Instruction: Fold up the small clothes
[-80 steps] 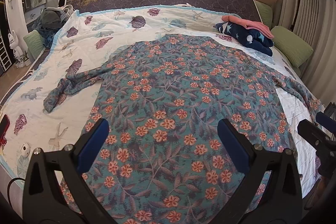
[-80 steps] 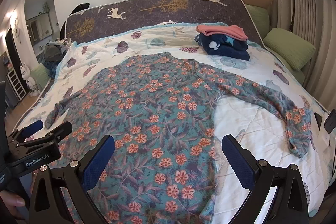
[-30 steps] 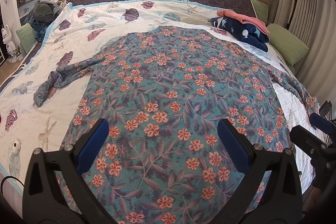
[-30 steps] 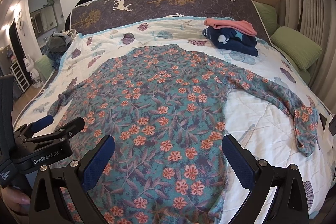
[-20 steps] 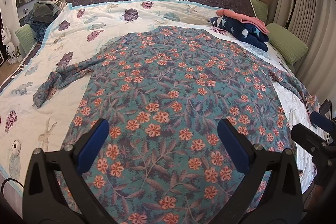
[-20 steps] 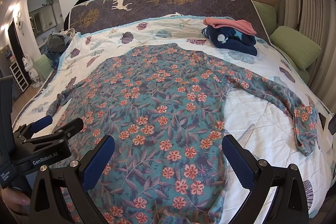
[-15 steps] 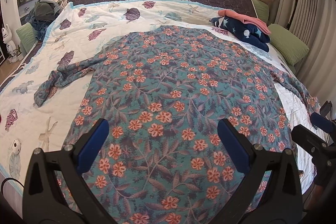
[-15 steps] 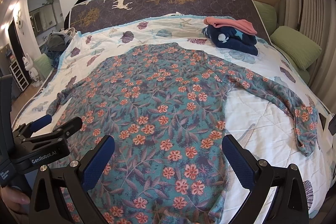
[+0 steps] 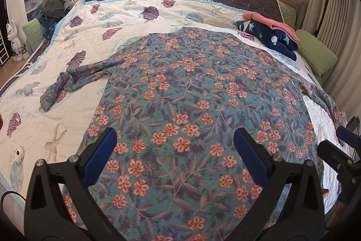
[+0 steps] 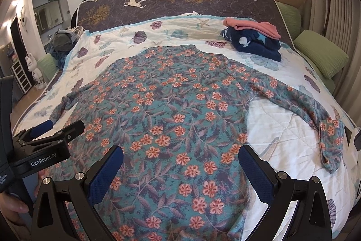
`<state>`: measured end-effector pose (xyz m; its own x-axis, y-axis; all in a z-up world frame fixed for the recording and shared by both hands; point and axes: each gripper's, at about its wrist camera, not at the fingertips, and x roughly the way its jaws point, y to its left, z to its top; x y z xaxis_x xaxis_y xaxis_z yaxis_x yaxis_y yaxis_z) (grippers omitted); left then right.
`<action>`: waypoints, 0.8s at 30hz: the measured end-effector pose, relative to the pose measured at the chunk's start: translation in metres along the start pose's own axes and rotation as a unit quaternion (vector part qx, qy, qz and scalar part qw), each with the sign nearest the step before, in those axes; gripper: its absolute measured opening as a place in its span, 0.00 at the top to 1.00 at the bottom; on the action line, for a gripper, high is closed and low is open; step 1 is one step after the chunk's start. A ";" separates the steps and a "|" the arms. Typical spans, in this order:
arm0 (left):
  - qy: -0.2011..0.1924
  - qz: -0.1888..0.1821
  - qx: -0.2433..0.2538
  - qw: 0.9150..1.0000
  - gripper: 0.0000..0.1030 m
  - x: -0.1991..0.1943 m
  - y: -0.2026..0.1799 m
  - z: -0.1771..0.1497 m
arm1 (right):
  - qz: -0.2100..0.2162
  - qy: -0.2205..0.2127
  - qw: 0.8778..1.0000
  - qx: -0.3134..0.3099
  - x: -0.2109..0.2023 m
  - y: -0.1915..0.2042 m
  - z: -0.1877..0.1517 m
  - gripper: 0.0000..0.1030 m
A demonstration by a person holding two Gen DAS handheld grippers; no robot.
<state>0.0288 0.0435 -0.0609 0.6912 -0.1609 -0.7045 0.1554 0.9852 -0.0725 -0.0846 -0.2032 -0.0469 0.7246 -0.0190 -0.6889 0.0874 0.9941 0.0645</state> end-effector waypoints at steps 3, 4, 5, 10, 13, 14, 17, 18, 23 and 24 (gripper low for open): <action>0.006 0.000 -0.002 1.000 0.00 0.005 0.002 0.000 | -0.002 0.004 1.000 -0.002 0.003 0.002 0.001 0.00; 0.009 0.001 -0.003 1.000 0.00 0.006 0.003 0.000 | -0.003 0.006 1.000 -0.003 0.005 0.002 0.001 0.00; 0.011 0.000 -0.005 1.000 0.00 0.008 0.004 -0.001 | -0.003 0.009 1.000 -0.004 0.007 0.002 0.001 0.00; 0.017 0.000 -0.011 1.000 0.00 0.014 0.008 0.000 | -0.005 0.013 1.000 -0.006 0.013 0.004 0.004 0.00; 0.021 0.001 -0.014 1.000 0.00 0.018 0.013 0.003 | -0.006 0.017 1.000 -0.006 0.017 0.005 0.005 0.00; 0.021 0.000 -0.016 1.000 0.00 0.019 0.016 0.005 | -0.006 0.019 1.000 -0.006 0.019 0.005 0.005 0.00; 0.020 -0.007 -0.038 0.999 0.00 0.022 0.034 0.017 | -0.008 0.023 1.000 -0.004 0.025 0.003 0.006 0.00; 0.020 -0.007 -0.051 0.998 0.00 0.024 0.044 0.023 | -0.009 0.024 1.000 -0.002 0.026 0.001 0.007 0.00; 0.014 -0.018 -0.170 0.985 0.00 0.052 0.124 0.049 | -0.017 0.021 1.000 0.005 0.033 -0.010 0.018 0.00; 0.024 -0.010 -0.197 0.980 0.00 0.063 0.141 0.053 | -0.018 0.018 1.000 0.005 0.035 -0.013 0.023 0.00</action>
<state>0.1318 0.1695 -0.0785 0.6551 -0.1865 -0.7321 -0.1223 0.9301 -0.3463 -0.0450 -0.2190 -0.0552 0.6957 -0.0503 -0.7166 0.1196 0.9917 0.0465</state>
